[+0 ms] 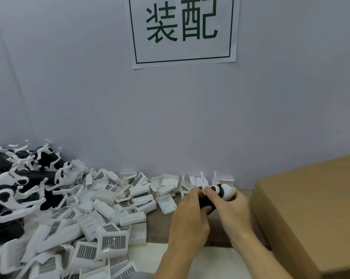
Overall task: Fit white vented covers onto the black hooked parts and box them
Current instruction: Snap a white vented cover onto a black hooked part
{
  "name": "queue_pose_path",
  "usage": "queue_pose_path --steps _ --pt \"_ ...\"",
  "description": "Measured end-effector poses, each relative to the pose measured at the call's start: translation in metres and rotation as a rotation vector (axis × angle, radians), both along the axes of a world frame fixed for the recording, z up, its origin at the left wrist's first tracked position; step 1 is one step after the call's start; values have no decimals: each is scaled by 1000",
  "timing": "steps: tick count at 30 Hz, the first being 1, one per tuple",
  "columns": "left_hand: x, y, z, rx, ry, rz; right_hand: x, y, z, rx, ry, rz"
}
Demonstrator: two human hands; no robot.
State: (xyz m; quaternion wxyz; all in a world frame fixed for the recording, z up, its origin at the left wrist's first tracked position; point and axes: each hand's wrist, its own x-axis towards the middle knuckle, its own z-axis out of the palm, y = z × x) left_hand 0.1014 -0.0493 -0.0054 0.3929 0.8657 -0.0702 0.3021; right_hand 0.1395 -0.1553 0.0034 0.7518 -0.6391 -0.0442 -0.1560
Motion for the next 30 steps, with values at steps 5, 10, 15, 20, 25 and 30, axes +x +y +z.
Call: queue_pose_path --steps 5,10,15,20,25,30 --pt "-5 -4 2 88 -42 -51 -3 4 2 -11 12 -139" --pt "-2 -8 -1 477 -3 15 -4 2 3 15 98 -119" --pt "2 3 1 330 206 315 -14 5 11 -52 -1 122" --pt "-1 10 8 -288 171 320 -17 14 11 -115 -36 165" --pt "6 16 11 -997 234 103 -7 10 0 -230 91 124" --pt "10 27 13 -1371 270 26 -11 13 1 -258 225 368"
